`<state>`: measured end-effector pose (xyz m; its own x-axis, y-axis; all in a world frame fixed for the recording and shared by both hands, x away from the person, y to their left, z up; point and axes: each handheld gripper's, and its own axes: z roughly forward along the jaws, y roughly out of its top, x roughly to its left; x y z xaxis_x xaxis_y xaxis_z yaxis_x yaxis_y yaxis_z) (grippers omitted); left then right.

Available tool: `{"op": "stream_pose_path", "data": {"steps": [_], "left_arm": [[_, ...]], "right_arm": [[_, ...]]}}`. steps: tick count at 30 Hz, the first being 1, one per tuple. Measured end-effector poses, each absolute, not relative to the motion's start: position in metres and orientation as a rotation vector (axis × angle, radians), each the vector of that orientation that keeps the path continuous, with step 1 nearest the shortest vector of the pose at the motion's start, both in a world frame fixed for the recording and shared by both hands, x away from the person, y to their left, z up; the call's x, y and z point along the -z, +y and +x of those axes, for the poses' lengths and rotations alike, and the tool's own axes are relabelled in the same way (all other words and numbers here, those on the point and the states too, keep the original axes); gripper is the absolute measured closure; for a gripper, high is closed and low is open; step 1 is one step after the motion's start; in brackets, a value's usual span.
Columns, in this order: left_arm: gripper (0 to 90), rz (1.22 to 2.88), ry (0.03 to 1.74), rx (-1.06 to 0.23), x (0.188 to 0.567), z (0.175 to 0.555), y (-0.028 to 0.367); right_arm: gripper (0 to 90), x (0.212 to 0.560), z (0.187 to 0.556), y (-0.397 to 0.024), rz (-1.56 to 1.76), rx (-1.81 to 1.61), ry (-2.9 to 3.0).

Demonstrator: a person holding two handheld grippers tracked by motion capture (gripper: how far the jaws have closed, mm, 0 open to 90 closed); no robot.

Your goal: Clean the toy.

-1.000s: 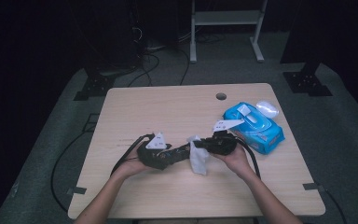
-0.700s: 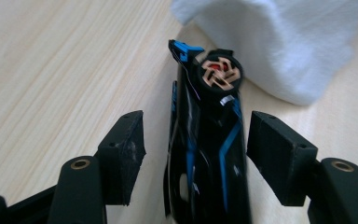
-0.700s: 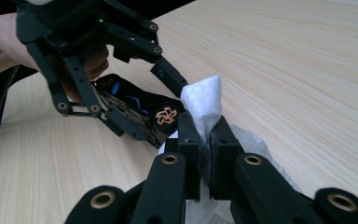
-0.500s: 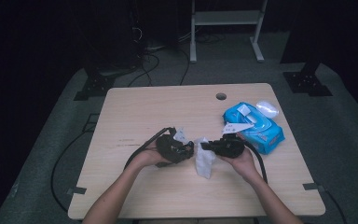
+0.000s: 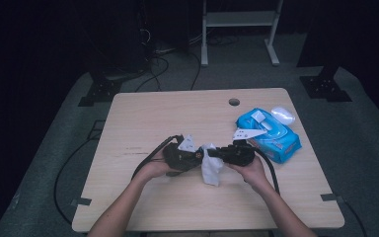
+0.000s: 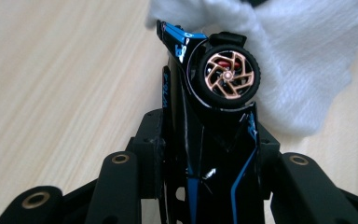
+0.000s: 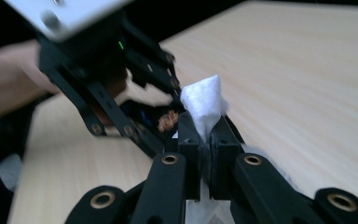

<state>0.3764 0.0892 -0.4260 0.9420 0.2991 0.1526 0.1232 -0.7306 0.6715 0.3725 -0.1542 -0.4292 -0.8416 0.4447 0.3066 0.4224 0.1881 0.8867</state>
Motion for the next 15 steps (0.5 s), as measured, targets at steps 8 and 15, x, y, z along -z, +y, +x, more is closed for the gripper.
{"op": "stream_pose_path", "data": {"steps": [8, 15], "left_arm": [[57.3, 2.220, 0.275, -0.346, 0.413, 0.360, 0.098], [57.3, 2.139, 0.290, -0.338, 0.410, 0.356, 0.107]], "right_arm": [[85.2, 0.403, 0.368, -0.147, 0.779, -1.844, 2.381], [85.2, 0.412, 0.369, -0.159, 0.840, -1.852, 2.361]]}}
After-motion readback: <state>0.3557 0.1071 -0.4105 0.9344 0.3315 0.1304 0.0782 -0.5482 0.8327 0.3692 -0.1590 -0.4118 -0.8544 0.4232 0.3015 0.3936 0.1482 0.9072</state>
